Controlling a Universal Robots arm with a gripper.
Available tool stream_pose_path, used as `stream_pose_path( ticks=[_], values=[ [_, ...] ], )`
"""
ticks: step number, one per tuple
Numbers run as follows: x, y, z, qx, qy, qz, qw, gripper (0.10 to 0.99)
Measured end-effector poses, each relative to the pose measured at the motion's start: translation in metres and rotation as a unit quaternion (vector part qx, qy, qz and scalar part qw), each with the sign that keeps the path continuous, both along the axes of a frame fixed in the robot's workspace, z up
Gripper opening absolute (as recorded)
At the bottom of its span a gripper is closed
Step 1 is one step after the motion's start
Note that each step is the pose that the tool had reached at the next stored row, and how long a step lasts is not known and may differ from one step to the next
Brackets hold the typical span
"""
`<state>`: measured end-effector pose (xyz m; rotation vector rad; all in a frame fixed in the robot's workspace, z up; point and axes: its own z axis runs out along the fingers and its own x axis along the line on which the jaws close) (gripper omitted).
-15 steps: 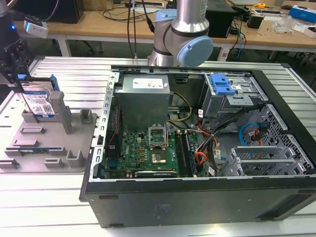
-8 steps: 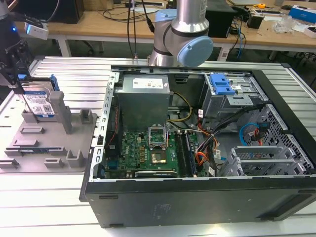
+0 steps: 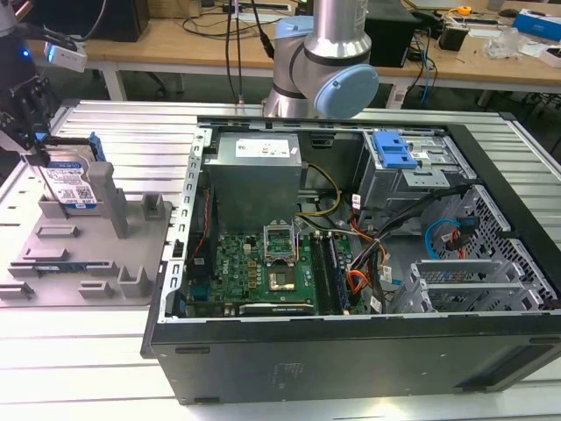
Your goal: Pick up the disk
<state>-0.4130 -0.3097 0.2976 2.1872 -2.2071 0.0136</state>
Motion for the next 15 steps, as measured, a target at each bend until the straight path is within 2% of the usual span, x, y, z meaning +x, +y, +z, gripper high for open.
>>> stream_pose_path(
  ticks=[8, 10, 15],
  values=[
    [0.0000, 0.0000, -0.0002, 0.0000, 0.0000, 0.000, 1.0000, 0.408],
    [0.0000, 0.0000, -0.0002, 0.0000, 0.0000, 0.000, 1.0000, 0.365],
    [0.0000, 0.0000, -0.0004, -0.0008, -0.0001, 0.000, 1.0000, 0.365]
  ],
)
